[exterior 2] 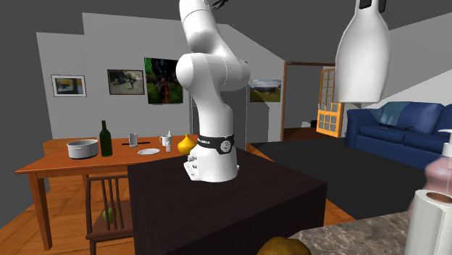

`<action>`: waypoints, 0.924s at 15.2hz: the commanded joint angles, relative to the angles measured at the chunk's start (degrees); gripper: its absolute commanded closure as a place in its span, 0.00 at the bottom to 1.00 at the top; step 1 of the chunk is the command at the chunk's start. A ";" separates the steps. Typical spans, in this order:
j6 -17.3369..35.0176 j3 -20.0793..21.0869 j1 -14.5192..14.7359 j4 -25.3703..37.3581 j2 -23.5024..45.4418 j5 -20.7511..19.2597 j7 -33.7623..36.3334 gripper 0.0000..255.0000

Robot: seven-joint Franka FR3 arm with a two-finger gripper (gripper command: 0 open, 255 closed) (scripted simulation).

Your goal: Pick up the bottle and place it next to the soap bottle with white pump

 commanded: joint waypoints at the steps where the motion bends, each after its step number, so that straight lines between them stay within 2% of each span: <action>1: 1.58 0.38 0.14 -1.67 -0.16 0.24 0.22 1.00; 14: 11.28 1.41 0.74 -12.73 -1.56 1.31 -0.40 1.00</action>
